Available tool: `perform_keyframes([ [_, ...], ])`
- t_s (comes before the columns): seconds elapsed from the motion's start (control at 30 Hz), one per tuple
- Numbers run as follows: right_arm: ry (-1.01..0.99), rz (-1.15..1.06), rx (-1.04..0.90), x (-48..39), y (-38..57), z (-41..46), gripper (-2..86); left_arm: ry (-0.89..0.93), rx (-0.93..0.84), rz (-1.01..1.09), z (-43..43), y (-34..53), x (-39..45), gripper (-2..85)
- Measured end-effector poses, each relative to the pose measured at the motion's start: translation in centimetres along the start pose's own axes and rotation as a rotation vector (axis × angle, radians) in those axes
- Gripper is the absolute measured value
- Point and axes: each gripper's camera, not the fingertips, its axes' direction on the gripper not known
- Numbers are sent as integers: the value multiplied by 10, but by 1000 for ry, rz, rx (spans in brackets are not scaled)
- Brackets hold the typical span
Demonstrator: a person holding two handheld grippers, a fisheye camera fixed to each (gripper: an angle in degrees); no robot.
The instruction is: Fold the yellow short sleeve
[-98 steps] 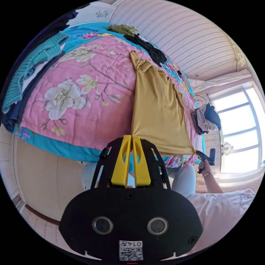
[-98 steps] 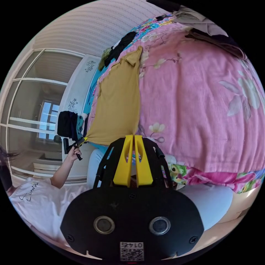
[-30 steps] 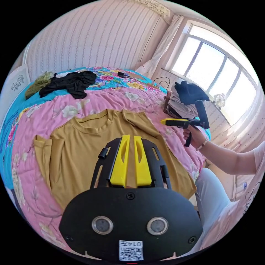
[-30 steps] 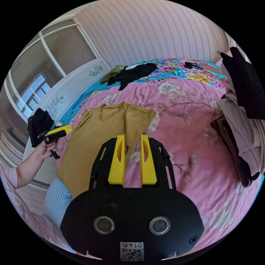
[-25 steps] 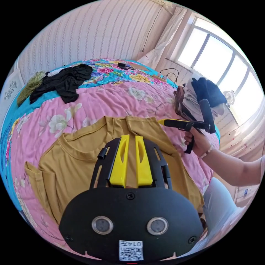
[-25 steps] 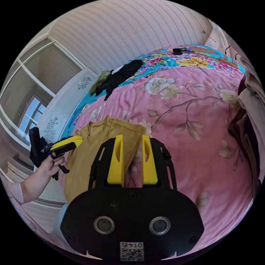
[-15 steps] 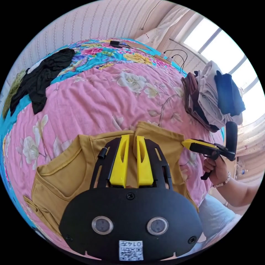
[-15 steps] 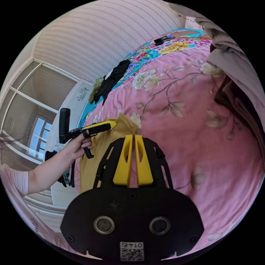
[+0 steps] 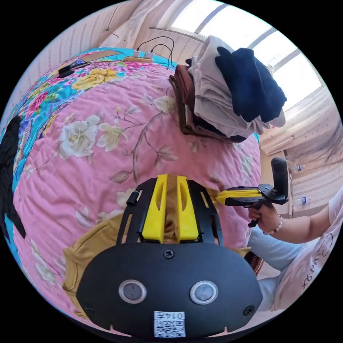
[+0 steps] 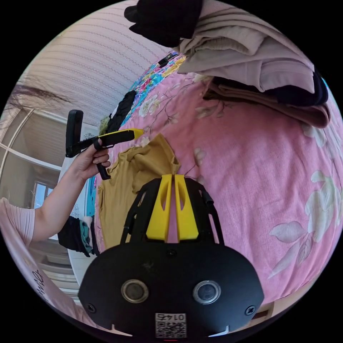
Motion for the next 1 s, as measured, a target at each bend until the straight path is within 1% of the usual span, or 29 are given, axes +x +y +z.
perform_keyframes([
  [0.03, -6, 3, 0, 7, -4, 7, 4, -26, -33, 12, 9, -3, 0, 45],
  [0.07, -8, 3, -1, 10, -6, 11, 4, -61, -109, 29, 28, -8, -1, 40],
  [0.1, -10, -1, -4, 16, -10, 18, 4, -52, -124, 30, 33, -9, -3, 31],
  [0.17, -18, -12, 0, 23, -15, 26, 4, 21, -80, 23, 28, -17, -9, 5],
  [0.2, -31, -23, 15, 26, -18, 27, 4, 53, -20, 43, 17, -23, -7, -1],
  [0.27, -38, -42, 69, 28, -18, 21, 4, 118, 54, 103, 4, -39, 2, -6],
  [0.33, -25, -37, 149, 34, -14, 11, 4, 165, 75, 166, 3, -60, 13, -8],
  [0.43, 2, 9, 180, 54, -10, 18, 4, 143, 3, 236, 27, -89, 31, -9],
  [0.47, 12, 18, 177, 60, -9, 23, 4, 121, -48, 249, 43, -95, 35, -8],
  [0.53, 46, 64, 150, 83, -9, 50, 4, 83, -125, 253, 64, -97, 39, -4],
  [0.57, 44, 74, 144, 89, -9, 58, 4, 70, -123, 241, 65, -96, 38, 0],
  [0.7, 54, 123, 104, 122, -9, 111, 5, 48, -7, 192, 16, -87, 27, 23],
  [0.8, 41, 126, 102, 136, -3, 138, 5, -50, 164, 168, -64, -50, 21, 45],
  [0.83, 41, 127, 100, 142, 0, 149, 5, -59, 185, 160, -77, -40, 21, 46],
  [0.9, 47, 135, 100, 150, 8, 165, 6, -80, 250, 113, -115, -3, 19, 47],
  [1.0, 102, 145, 110, 161, 23, 184, 6, -161, 339, -123, -169, 106, 6, 44],
])
